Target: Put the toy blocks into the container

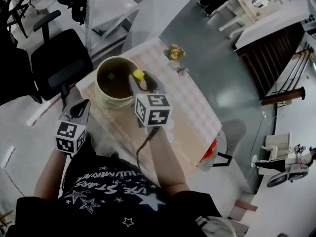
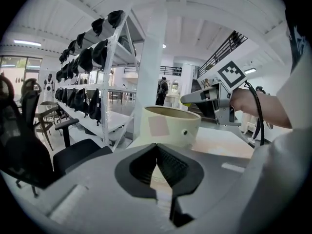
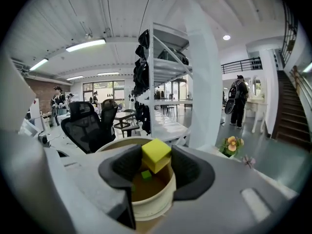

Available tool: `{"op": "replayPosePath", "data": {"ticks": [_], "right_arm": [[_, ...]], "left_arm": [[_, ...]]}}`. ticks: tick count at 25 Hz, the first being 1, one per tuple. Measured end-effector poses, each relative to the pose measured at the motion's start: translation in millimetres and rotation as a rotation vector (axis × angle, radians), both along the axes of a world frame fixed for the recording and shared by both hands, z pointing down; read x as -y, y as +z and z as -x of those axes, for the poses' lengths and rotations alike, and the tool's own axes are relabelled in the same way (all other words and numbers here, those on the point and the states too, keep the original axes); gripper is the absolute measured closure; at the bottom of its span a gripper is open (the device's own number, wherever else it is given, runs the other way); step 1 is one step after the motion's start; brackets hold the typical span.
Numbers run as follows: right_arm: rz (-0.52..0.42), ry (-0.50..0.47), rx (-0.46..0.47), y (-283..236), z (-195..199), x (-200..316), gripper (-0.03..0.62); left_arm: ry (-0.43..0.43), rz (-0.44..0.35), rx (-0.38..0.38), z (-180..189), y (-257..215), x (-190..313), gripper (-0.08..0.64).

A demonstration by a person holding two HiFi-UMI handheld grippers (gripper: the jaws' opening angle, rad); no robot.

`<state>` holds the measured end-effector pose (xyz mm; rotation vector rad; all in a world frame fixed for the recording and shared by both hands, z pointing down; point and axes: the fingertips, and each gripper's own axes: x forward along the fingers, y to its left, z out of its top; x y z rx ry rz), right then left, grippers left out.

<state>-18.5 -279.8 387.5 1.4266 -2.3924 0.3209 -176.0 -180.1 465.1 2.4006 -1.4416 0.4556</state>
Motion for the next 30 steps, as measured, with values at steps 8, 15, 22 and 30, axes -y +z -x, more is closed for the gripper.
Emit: {"op": "replayPosePath", "data": {"ticks": [8, 15, 22, 30], "right_arm": [[-0.007, -0.036, -0.050, 8, 11, -2, 0.397], [-0.019, 0.020, -0.036, 4, 6, 1, 0.360], [-0.035, 0.173, 0.000, 5, -16, -1, 0.362], [-0.022, 0.446, 0.086, 23, -65, -32, 0.362]], "left_arm": [[-0.001, 0.004, -0.001, 6, 4, 3, 0.551], [0.042, 0.000, -0.010, 8, 3, 11, 0.550], [0.169, 0.024, -0.008, 0, 16, 17, 0.551], [0.391, 0.064, 0.046, -14, 36, 15, 0.551]]}}
